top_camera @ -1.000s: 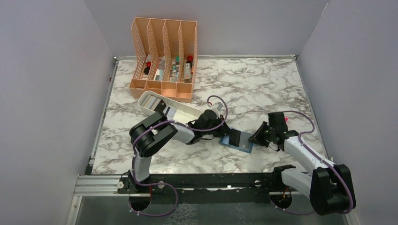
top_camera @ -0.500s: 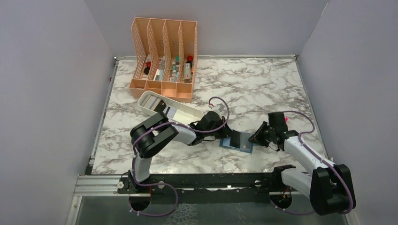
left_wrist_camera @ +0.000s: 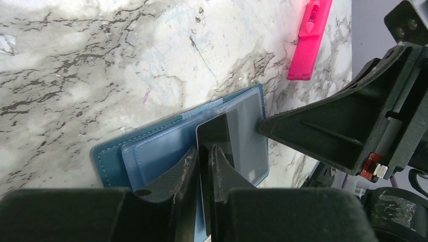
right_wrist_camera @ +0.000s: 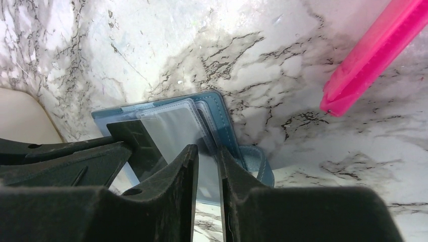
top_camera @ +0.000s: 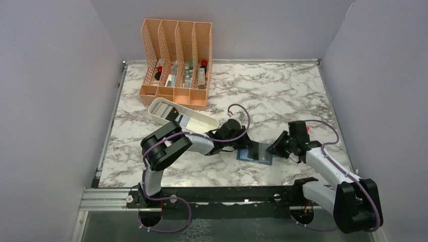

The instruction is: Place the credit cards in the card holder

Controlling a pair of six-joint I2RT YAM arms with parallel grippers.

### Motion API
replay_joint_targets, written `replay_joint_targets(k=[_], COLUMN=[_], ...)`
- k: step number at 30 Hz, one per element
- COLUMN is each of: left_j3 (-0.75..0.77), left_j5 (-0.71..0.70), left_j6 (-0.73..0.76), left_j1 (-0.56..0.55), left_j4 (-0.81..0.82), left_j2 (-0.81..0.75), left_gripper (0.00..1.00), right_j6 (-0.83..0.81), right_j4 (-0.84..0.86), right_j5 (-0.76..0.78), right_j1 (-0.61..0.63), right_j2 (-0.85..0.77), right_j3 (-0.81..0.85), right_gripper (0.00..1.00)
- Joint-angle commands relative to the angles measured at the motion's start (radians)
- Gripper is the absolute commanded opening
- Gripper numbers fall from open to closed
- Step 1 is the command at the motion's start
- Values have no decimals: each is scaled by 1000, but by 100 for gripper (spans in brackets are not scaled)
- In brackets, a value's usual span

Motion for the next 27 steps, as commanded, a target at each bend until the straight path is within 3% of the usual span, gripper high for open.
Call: replay_joint_targets(k=[1, 5, 12, 27], left_j3=[27, 19, 40, 57], left_j5=[-30, -31, -33, -171], left_j6=[24, 17, 7, -46], left_j1=[-21, -22, -34, -79], left_j4=[-84, -93, -94, -96], left_j2=[-10, -10, 15, 41], left_gripper=[16, 15, 0, 0], right_j6=[34, 48, 66, 87], right_j4=[-115, -169, -204, -178], right_j5=[75, 84, 78, -6], right_j1=[5, 5, 5, 5], right_j2=[-15, -22, -77, -65], right_j3=[2, 13, -10, -51], right_gripper=[29, 32, 33, 32])
